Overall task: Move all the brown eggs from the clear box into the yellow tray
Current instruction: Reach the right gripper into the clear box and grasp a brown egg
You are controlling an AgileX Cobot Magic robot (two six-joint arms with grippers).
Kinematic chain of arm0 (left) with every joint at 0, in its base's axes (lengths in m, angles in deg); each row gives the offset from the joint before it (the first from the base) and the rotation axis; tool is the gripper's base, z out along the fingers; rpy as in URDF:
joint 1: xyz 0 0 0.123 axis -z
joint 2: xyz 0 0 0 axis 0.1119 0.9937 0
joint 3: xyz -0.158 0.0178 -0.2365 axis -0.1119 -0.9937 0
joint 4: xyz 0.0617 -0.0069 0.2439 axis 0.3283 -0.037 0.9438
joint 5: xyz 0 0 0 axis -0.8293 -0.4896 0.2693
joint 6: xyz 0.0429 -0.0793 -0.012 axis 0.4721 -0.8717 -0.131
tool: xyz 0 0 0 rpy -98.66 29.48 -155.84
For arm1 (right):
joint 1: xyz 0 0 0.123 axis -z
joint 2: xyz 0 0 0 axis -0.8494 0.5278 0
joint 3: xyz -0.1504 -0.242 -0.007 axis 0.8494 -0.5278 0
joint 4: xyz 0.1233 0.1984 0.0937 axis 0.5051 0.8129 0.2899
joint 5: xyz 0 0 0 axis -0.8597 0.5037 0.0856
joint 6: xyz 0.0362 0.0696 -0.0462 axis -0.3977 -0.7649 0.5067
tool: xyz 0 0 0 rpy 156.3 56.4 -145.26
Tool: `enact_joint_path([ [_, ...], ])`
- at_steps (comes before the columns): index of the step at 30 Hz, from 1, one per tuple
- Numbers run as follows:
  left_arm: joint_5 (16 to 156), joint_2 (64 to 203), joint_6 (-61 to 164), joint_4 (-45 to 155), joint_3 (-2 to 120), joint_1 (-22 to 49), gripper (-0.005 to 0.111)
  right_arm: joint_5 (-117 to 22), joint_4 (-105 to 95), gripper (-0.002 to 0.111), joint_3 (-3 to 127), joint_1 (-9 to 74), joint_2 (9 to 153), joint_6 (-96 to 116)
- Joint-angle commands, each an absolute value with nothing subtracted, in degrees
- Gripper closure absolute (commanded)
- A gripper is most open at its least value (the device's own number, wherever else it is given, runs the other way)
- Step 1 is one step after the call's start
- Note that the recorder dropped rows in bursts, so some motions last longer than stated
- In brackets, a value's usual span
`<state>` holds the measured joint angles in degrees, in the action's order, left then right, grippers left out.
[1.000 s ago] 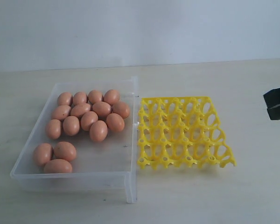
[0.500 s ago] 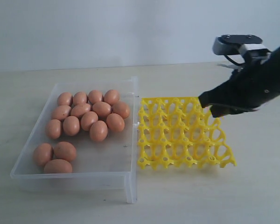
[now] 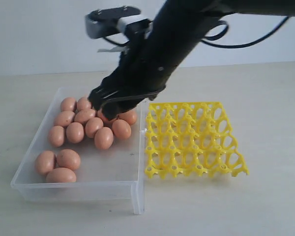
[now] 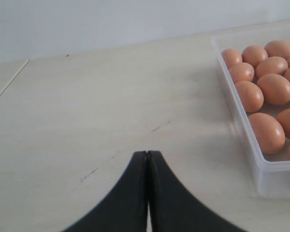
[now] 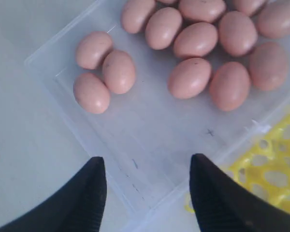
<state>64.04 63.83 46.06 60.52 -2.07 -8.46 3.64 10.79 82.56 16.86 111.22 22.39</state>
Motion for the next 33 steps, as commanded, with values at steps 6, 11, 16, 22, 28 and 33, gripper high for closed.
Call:
enact_joint_path([
  [6, 64.56, 63.87, 45.78, 60.38, -1.84, -8.12, 0.107, 15.35, 6.76, 0.061, 104.62, 11.79, 131.94, 18.12],
  [11, 64.56, 63.87, 45.78, 60.38, -1.84, -8.12, 0.107, 14.45, 5.07, 0.056, 112.31, 9.8, 138.34, 21.41],
  [16, 64.56, 63.87, 45.78, 60.38, -1.84, -8.12, 0.107, 8.94, 5.19, 0.051, 114.4, 8.71, 140.97, 26.48],
  [22, 64.56, 63.87, 45.78, 60.38, -1.84, -8.12, 0.107, 4.6, 5.08, 0.051, 114.4, 7.85, 141.95, 29.11],
  [28, 64.56, 63.87, 45.78, 60.38, -1.84, -8.12, 0.107, 4.56, 4.12, 0.051, 114.4, 7.51, 144.9, 29.61],
  [33, 64.56, 63.87, 45.78, 60.38, -1.84, -8.12, 0.107, 1.75, 4.7, 0.051, 114.4, 7.51, 145.97, 29.83],
])
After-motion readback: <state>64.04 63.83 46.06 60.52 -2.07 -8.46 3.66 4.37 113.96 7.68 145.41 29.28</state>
